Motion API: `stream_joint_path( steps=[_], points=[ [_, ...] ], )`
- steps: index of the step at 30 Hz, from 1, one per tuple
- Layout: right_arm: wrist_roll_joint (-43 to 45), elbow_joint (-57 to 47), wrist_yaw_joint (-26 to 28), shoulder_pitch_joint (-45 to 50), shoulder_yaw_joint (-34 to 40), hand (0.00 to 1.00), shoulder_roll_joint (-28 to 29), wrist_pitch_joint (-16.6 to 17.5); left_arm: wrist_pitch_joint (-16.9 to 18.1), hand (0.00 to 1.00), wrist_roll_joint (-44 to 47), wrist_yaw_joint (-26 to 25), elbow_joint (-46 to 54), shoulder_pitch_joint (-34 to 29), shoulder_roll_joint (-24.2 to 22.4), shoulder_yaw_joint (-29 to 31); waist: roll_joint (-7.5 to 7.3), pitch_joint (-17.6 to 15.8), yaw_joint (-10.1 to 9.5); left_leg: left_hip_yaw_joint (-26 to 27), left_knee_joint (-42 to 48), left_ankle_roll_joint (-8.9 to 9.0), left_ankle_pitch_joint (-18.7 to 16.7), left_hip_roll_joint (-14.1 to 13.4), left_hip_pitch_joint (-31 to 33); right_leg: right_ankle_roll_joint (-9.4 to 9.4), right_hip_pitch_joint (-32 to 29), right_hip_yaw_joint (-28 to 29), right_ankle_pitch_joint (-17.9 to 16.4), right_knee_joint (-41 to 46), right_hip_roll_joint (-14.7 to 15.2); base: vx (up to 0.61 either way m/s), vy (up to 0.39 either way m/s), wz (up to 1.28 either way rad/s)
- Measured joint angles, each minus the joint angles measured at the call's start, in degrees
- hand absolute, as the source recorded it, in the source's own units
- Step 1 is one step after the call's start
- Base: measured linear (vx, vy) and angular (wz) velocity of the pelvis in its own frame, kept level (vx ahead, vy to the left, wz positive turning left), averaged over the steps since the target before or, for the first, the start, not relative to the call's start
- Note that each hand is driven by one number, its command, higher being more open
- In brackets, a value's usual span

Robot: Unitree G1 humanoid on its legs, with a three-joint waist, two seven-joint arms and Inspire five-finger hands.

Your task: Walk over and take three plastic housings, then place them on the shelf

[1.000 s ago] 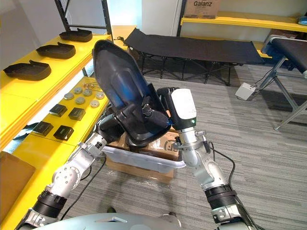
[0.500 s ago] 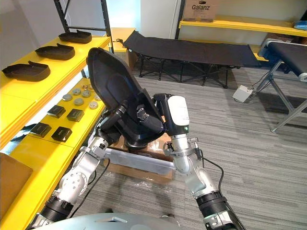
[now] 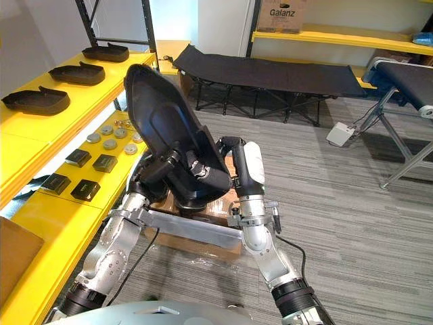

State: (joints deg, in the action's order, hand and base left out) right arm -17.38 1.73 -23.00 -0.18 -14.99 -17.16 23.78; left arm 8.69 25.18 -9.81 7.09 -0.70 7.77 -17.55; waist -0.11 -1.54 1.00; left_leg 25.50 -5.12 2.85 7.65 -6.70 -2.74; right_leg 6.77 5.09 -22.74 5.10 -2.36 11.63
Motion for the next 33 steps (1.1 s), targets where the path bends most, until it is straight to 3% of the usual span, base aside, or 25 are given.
stream_joint_path(
  steps=[3, 7, 13, 17, 24, 30, 33],
  points=[
    [7.0, -5.3, 3.5, 2.3, -0.1, 1.0, 0.2, 0.5, 2.2, 0.0, -14.3, -6.9, 0.0, 0.0, -1.1, 5.1, 0.33, 0.2, 0.25, 0.0, 0.0, 0.12, -0.1, -0.1, -0.1, -0.1, 0.0, 0.0, -0.1, 0.0, -0.1, 0.0, 0.0, 0.0],
    [16.9, -7.7, 8.5, 3.2, 1.7, 1.0, 2.2, 0.7, 2.3, 0.0, -27.0, -13.4, 0.0, -0.2, -0.8, 10.6, 0.13, 0.4, 0.4, 0.2, 0.0, 0.44, -0.3, -0.1, -0.3, -0.14, 0.1, 0.3, -0.1, 0.0, -0.1, 0.0, 0.0, -0.01],
    [27.4, -9.0, 15.4, 9.8, 3.9, 1.0, 6.1, -0.8, -0.1, 0.0, -34.5, -18.5, -0.1, -4.4, 0.1, 8.5, 0.03, 0.5, 1.04, 1.2, 0.0, 1.09, -1.2, -0.1, -0.6, -0.43, -0.2, 1.3, -0.4, -0.1, 0.0, 0.01, 0.015, -0.08],
    [27.3, -9.2, 16.6, 15.4, 6.6, 1.0, 6.9, -4.0, 0.1, 0.0, -33.7, -18.4, -1.8, -7.0, 0.1, 9.0, 0.16, 0.6, 1.77, 2.7, 0.0, 1.37, -1.7, -0.2, -0.7, -0.41, -0.9, 2.5, -0.4, -0.4, -0.2, 0.03, 0.005, -0.16],
    [30.0, -2.0, 21.1, 19.9, 13.1, 1.0, 6.9, -11.0, 5.3, 0.0, -15.8, -10.7, -2.0, -14.3, -0.6, 14.2, 0.45, 0.6, 2.22, 3.7, 0.1, 1.31, -1.5, -1.0, -0.9, -0.23, -1.0, 3.3, -0.2, -0.7, -0.9, 0.05, -0.016, -0.09],
    [32.4, -0.9, 23.1, 19.9, 13.7, 1.0, 6.8, -12.2, 5.7, 0.0, -13.3, -9.8, 0.9, -18.3, -2.4, 19.2, 1.38, 0.1, 1.39, 2.6, 0.0, 1.57, -1.8, -1.0, -0.7, -0.5, -0.4, 2.3, -0.4, -0.8, -1.0, 0.02, -0.004, 0.09],
    [33.6, -0.8, 24.3, 18.3, 12.2, 1.0, 6.7, -12.2, 5.9, 0.0, -14.1, -11.4, 6.2, -19.9, -2.6, 21.5, 1.42, 0.1, 0.2, -0.7, 0.0, 1.93, -1.9, -0.9, 0.5, -0.41, 0.3, -0.9, -1.3, -0.7, -0.9, -0.01, -0.005, 0.45]
  ],
)
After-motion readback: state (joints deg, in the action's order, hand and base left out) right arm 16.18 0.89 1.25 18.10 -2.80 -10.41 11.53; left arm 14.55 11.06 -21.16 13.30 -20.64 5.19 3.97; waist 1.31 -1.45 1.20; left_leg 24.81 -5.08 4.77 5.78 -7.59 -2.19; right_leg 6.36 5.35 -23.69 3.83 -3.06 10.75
